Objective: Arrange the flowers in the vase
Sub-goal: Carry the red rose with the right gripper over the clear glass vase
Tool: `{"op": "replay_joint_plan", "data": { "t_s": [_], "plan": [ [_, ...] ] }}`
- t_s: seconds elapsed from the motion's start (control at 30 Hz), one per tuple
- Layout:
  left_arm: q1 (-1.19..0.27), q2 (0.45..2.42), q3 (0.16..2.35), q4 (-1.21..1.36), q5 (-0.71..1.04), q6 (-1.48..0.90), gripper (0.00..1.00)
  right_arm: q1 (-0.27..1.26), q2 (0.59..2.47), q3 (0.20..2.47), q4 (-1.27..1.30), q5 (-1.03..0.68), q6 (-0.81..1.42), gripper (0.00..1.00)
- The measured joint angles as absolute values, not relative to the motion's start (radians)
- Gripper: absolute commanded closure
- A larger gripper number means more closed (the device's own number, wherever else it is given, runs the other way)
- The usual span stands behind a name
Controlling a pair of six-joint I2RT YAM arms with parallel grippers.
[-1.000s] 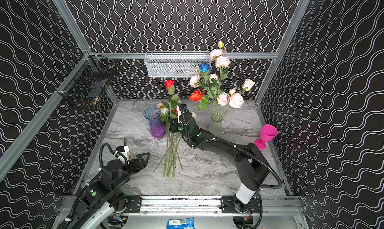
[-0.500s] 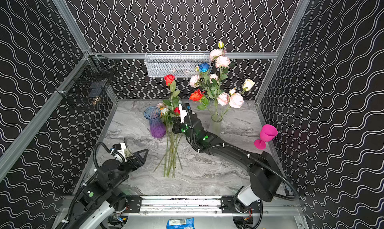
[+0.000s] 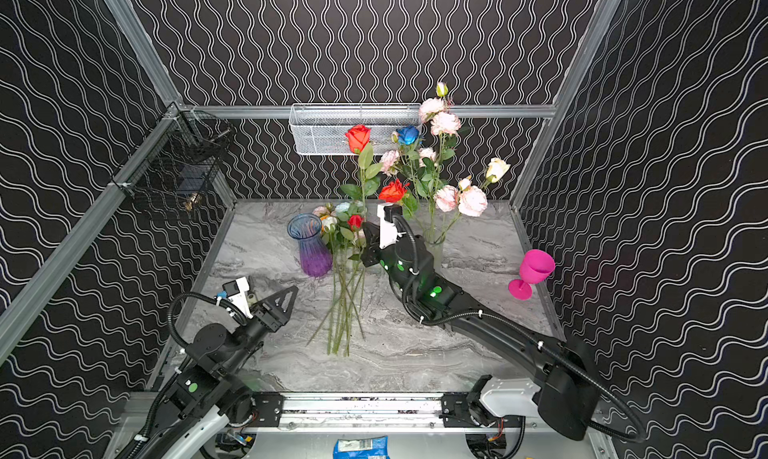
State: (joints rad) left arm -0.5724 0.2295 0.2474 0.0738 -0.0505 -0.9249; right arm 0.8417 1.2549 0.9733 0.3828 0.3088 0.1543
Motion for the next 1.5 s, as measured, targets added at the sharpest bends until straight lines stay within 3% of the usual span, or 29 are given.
{"op": "replay_joint_plan", "data": {
  "t_s": [0.13, 0.27, 0.47, 0.97, 1.47, 1.5],
  "plan": [
    [-0.572, 0.365, 0.196, 0.214, -0.02, -0.982, 0.02, 0.836, 1.195, 0.953, 0.434, 0.383, 0.057, 1.0],
    [-0.572, 0.583, 0.221, 0.392, 0.066, -1.017, 0.12, 0.807, 1.182, 1.003, 0.484, 0.453, -0.056, 1.0],
    [-0.572, 0.749, 0.2, 0.676, 0.192, -1.05, 0.12, 0.689, 1.19, 1.099, 0.553, 0.515, -0.192, 1.0],
    [-0.572, 0.526, 0.26, 0.478, 0.214, -0.964, 0.07, 0.461, 1.317, 1.261, 0.523, 0.508, -0.296, 1.0],
    [-0.572, 0.388, 0.255, 0.272, 0.216, -0.913, 0.06, 0.442, 1.35, 1.105, 0.435, 0.476, -0.191, 1.0],
    [-0.572, 0.382, 0.255, 0.258, 0.215, -0.91, 0.06, 0.442, 1.351, 1.096, 0.427, 0.474, -0.18, 0.97]
  ]
}}
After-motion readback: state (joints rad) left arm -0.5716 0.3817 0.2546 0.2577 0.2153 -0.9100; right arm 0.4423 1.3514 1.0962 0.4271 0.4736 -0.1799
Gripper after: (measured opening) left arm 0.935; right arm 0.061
